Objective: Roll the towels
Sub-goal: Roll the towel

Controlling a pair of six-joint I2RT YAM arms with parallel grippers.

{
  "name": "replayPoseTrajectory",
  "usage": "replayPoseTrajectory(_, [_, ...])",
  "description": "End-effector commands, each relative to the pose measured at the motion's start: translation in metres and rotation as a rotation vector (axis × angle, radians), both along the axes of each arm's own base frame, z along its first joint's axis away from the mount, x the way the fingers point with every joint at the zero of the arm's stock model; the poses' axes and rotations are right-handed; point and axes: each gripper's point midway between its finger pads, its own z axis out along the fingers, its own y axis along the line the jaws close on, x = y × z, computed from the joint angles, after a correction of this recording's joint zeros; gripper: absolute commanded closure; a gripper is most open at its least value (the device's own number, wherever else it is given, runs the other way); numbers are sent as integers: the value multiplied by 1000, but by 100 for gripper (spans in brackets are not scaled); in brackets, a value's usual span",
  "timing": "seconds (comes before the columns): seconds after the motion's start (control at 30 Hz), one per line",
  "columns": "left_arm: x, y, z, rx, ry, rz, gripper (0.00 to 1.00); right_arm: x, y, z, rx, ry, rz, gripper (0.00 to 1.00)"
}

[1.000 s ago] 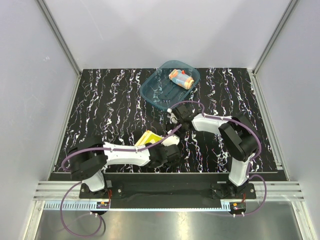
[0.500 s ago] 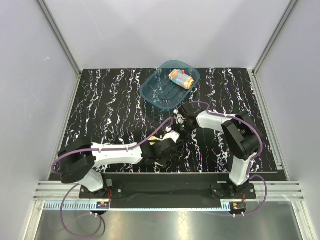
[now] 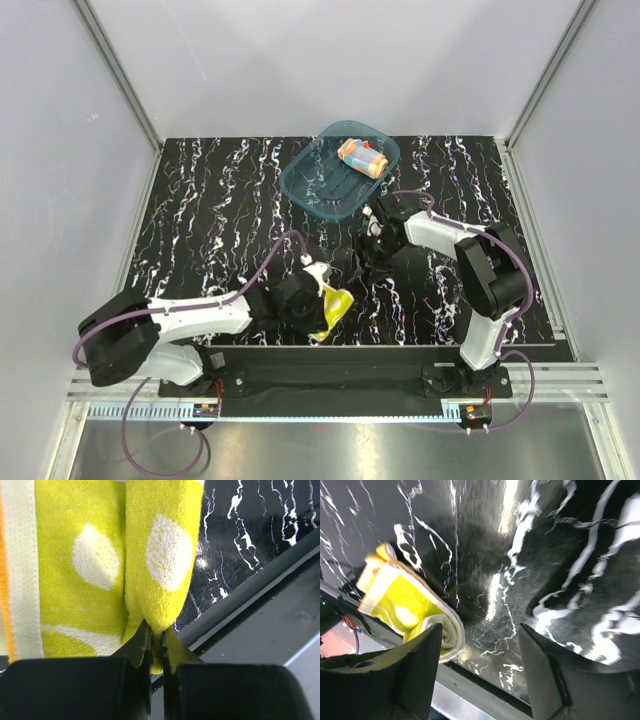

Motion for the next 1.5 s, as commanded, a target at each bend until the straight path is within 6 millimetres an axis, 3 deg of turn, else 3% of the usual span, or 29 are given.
replayPoseTrajectory(0.0, [-4, -12, 17, -179, 87, 18, 100, 25, -7, 32, -7, -115, -8, 30])
replayPoseTrajectory(0.2, [4, -4, 21, -305, 207, 97, 100, 35, -13, 51, -2, -160, -25, 27])
replayPoseTrajectory(0.43, [11, 12, 7, -315, 365, 198, 100, 1, 16, 78, 306, -191, 60, 25])
replayPoseTrajectory(0.53, [11, 17, -5, -294, 413, 221, 100, -15, 19, 70, 362, -148, 56, 25])
replayPoseTrajectory(0.9, [17, 35, -26, -271, 535, 296, 99, -35, 51, 41, 462, -122, 69, 25])
replayPoseTrajectory(1.2, [18, 44, -33, -274, 571, 314, 98, -41, 77, 14, 493, -112, 124, 29])
replayPoseTrajectory(1.33, [17, 46, -35, -283, 587, 315, 98, -41, 82, 2, 489, -101, 124, 34])
replayPoseTrajectory(1.47, [16, 48, -36, -290, 595, 317, 98, -44, 87, -5, 492, -93, 135, 46])
